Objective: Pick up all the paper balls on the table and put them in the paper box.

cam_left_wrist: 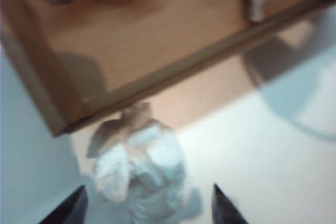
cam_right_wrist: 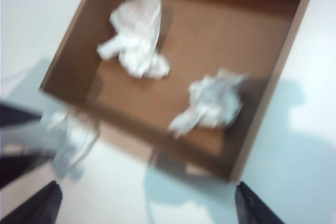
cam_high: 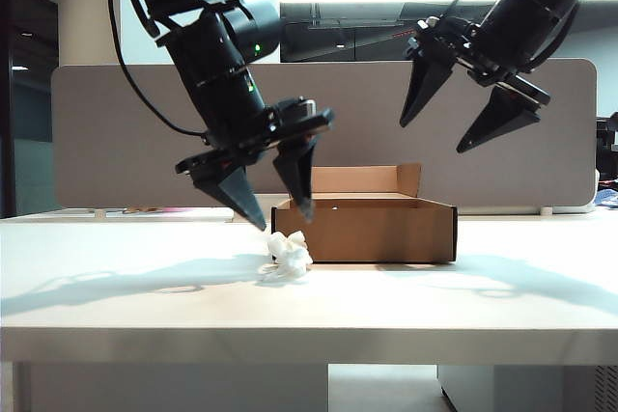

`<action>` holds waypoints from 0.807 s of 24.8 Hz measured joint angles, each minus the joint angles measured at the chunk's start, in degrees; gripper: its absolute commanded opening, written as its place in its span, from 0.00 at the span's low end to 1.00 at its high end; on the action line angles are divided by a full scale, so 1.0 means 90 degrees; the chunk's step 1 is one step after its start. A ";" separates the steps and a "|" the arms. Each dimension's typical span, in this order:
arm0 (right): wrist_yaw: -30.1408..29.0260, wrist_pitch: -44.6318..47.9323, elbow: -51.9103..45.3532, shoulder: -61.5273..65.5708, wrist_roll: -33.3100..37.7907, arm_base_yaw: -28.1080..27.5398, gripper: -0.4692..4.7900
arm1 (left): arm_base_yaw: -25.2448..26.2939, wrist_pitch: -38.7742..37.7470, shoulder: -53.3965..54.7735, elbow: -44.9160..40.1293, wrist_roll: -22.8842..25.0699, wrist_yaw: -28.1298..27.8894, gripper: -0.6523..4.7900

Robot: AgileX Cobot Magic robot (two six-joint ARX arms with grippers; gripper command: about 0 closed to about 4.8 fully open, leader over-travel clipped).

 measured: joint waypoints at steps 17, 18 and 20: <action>-0.1608 -0.1790 -0.0002 -0.0005 -0.0301 0.0007 0.11 | -0.0017 0.0449 0.0287 0.0000 -0.0168 -0.0318 0.50; -0.1610 -0.1802 -0.0002 -0.0005 -0.0301 0.0007 0.11 | -0.0017 0.0442 0.0398 -0.0002 -0.0168 -0.0318 0.50; -0.1610 -0.1807 -0.0002 -0.0005 -0.0301 0.0007 0.11 | -0.0017 0.0408 0.0520 -0.0007 -0.0168 -0.0318 0.49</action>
